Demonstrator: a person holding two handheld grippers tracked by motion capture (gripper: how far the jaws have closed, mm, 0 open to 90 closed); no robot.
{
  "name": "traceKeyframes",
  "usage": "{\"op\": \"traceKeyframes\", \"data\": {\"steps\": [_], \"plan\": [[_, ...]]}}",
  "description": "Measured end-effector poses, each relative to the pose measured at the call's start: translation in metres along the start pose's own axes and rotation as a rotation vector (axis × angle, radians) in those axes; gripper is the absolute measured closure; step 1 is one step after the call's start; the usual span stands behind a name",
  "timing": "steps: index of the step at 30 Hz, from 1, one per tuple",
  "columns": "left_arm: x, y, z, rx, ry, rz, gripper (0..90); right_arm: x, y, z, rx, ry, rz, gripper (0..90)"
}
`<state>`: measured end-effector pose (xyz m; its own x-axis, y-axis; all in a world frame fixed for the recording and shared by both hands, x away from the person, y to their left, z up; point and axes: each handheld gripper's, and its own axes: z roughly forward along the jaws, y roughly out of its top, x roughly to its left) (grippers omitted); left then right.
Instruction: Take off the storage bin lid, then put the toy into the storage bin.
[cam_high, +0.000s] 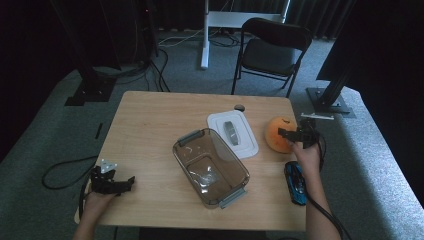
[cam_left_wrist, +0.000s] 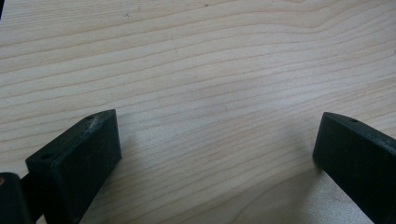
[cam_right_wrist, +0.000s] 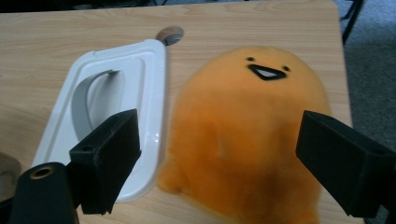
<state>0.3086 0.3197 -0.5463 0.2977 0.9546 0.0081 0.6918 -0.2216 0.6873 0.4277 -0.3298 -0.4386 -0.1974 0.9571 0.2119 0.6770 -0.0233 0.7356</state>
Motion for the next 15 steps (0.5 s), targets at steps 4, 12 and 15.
{"op": "traceKeyframes", "data": {"steps": [4, 12, 15], "plan": [[0.0, 0.0, 0.0, 0.0, 0.0, 0.001, 1.3, -0.005, 0.0, -0.001, 0.002, -0.003, 0.016, 13.6], [0.0, 0.0, 0.0, 0.0, 0.0, 0.0, 1.3, -0.011, -0.001, 0.006, 0.018, -0.014, 0.032, 13.6], [0.0, 0.0, 0.0, 0.0, 0.0, 0.0, 1.3, -0.012, -0.001, 0.009, 0.028, -0.016, 0.039, 13.6]]}}
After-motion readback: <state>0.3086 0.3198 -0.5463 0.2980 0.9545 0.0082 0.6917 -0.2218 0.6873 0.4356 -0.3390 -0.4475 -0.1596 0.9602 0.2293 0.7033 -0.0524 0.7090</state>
